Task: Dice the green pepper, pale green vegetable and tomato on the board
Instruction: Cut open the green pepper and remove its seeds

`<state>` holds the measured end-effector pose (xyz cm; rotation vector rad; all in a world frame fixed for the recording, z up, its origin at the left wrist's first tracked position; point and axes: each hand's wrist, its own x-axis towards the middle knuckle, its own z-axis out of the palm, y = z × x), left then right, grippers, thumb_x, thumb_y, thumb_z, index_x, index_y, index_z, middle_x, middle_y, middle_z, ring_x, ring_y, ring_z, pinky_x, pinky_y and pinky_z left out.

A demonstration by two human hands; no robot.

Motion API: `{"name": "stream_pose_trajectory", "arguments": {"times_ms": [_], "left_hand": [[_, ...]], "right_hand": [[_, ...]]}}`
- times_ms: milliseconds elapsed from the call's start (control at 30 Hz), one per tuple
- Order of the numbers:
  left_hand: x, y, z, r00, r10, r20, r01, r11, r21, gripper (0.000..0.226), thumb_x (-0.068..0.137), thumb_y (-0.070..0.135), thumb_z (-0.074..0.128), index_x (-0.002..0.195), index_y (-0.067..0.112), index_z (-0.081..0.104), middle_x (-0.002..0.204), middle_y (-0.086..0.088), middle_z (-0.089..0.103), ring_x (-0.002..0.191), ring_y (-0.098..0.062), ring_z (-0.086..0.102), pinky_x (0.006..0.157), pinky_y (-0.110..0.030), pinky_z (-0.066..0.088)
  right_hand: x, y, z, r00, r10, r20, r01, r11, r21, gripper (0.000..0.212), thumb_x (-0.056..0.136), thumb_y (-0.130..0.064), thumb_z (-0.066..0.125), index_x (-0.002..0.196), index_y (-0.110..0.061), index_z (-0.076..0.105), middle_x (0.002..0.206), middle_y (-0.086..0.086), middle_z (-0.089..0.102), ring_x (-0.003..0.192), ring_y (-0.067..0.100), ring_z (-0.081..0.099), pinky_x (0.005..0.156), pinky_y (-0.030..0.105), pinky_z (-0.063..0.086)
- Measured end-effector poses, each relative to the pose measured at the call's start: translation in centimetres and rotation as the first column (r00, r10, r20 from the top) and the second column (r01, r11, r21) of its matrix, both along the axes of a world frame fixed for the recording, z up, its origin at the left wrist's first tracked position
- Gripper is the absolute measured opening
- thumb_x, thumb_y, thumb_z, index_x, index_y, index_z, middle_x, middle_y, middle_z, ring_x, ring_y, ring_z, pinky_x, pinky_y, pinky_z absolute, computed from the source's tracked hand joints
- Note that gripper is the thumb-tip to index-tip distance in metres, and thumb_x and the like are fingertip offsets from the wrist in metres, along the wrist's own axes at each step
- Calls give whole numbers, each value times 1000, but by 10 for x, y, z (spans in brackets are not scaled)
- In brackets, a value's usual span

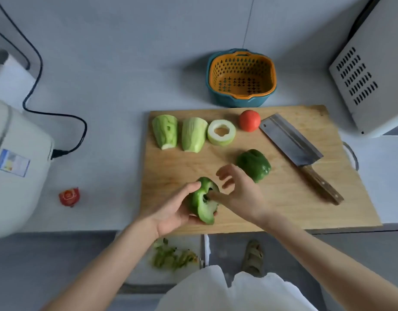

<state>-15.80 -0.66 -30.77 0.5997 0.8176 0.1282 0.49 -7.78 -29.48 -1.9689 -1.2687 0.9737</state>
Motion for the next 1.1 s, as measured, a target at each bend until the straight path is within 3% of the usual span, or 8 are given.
{"name": "stream_pose_trajectory", "arguments": {"times_ms": [67, 133, 267, 367, 533, 667, 867, 1100], "left_hand": [[-31, -2, -7, 994, 105, 43, -106, 994, 34, 59, 73, 25, 70, 124, 4, 52, 124, -25, 58, 109, -37, 60, 80, -47, 54], [-58, -4, -13, 982, 181, 49, -185, 980, 76, 51, 73, 16, 65, 122, 7, 53, 123, -21, 59, 108, -33, 60, 81, -47, 53], [-100, -12, -13, 982, 188, 11, -187, 968, 168, 49, 76, 13, 71, 121, 7, 51, 109, -18, 61, 93, -27, 63, 76, -39, 54], [-132, -23, -12, 979, 174, -103, -138, 947, 289, 43, 77, 33, 64, 113, 12, 56, 103, -10, 64, 87, -19, 65, 72, -32, 54], [-165, -36, -25, 950, 163, -267, -9, 867, 497, 43, 75, 53, 53, 113, 32, 56, 111, -3, 63, 96, -12, 62, 87, -37, 53], [-181, -35, -29, 951, 61, -305, 135, 802, 582, 47, 74, 58, 51, 118, 41, 52, 118, 16, 58, 109, 3, 54, 95, -23, 45], [-191, -27, -31, 968, 46, -247, 92, 850, 518, 38, 77, 52, 52, 113, 39, 54, 114, 8, 61, 108, -7, 57, 97, -27, 46], [-199, -15, -31, 980, 52, -191, 26, 921, 388, 53, 78, 53, 52, 117, 19, 58, 111, -5, 66, 105, -21, 62, 92, -37, 50]], "right_hand": [[-37, -4, -10, 990, -110, -89, 89, 973, -214, 46, 76, -54, 67, 92, -14, 52, 81, -1, 63, 63, 16, 61, 56, 31, 51], [-72, -5, -20, 961, -140, -237, 49, 935, -351, 51, 78, -59, 61, 84, -8, 53, 65, 6, 64, 49, 20, 58, 48, 33, 48], [-131, -6, -28, 907, -148, -394, 16, 947, -320, 39, 88, -36, 58, 76, 1, 60, 58, 9, 61, 45, 20, 51, 45, 28, 43], [-170, -7, -33, 931, -71, -359, -46, 950, -308, 31, 90, -25, 48, 66, -7, 53, 59, 9, 56, 46, 18, 46, 44, 26, 39], [-215, -6, -46, 949, -70, -309, -33, 948, -316, 33, 92, -20, 40, 60, -13, 44, 59, 3, 54, 53, 16, 41, 53, 28, 35], [-227, -1, -51, 899, -197, -392, 11, 903, -430, 27, 89, -14, 38, 64, -12, 49, 49, -4, 49, 47, 12, 37, 46, 22, 33], [-231, 5, -58, 871, -270, -410, 32, 865, -500, 22, 87, -11, 40, 68, -8, 49, 57, 5, 45, 43, 14, 38, 50, 26, 33], [-228, 10, -49, 896, -146, -420, -64, 892, -447, 25, 86, -17, 48, 61, -12, 47, 55, 4, 43, 46, 15, 38, 57, 30, 35]]}}
